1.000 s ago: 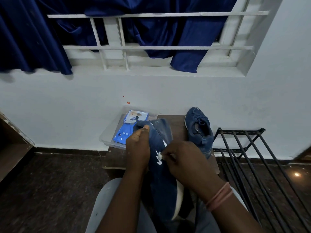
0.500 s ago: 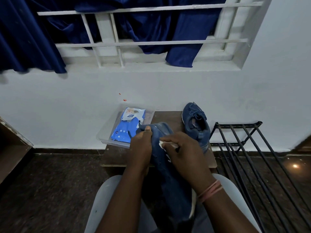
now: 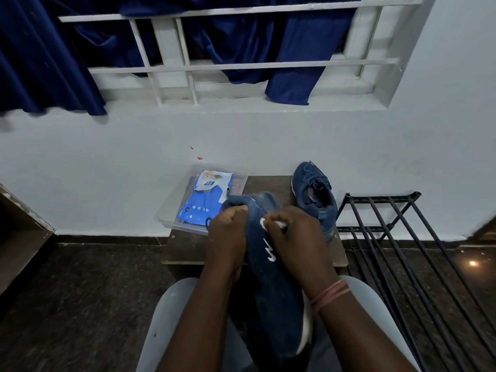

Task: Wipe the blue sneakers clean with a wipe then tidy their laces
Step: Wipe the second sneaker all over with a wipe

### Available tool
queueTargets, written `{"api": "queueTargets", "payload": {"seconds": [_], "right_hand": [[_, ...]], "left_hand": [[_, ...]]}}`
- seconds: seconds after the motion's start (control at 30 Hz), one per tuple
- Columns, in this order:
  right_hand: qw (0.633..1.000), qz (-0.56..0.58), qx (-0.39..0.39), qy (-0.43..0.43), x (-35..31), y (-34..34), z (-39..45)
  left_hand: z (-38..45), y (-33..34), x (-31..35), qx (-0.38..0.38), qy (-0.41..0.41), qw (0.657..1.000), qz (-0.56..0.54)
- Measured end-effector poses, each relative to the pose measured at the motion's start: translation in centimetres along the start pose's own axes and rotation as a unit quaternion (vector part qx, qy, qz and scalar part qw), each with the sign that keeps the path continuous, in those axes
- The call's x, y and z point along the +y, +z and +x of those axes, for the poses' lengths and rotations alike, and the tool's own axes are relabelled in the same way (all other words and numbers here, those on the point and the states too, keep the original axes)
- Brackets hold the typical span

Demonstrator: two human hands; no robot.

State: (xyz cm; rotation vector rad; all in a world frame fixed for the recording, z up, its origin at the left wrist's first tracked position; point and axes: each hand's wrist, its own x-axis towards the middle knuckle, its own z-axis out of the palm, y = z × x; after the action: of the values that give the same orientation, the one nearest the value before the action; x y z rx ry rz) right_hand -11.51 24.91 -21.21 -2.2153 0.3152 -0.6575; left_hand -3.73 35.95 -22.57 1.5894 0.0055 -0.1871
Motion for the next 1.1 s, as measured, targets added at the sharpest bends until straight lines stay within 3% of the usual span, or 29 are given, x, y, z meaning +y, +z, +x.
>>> {"api": "queueTargets", "payload": {"seconds": [0.17,0.4,0.53,0.63,0.77,0.93,1.1], "right_hand": [[0.998,0.027,-0.051,-0.007,-0.9,0.0,-1.8],[0.998,0.051,0.023,0.035,0.6,0.6,-0.2],[0.995,0.075,-0.014,0.061,1.5,1.2,-0.6],[0.997,0.065,-0.030,0.040,1.6,1.4,-1.0],[0.995,0.092,0.006,0.031,0.9,1.9,-1.5],[0.973,0.204,0.057,0.092,0.4,0.5,-0.6],[0.957,0.264,0.077,0.093,-1.7,-2.0,0.8]], "left_hand": [[0.3,-0.1,0.2,0.036,0.003,0.999,0.019],[-0.6,0.7,0.1,-0.031,-0.054,0.997,0.054],[-0.6,0.6,1.5,-0.045,-0.129,0.989,-0.064],[-1.1,0.8,1.7,-0.065,-0.146,0.984,-0.083],[-1.0,0.6,2.2,-0.127,-0.166,0.973,-0.103],[-0.4,0.1,3.1,-0.131,-0.148,0.963,-0.182],[-0.4,-0.3,6.1,-0.148,-0.151,0.954,-0.212]]}}
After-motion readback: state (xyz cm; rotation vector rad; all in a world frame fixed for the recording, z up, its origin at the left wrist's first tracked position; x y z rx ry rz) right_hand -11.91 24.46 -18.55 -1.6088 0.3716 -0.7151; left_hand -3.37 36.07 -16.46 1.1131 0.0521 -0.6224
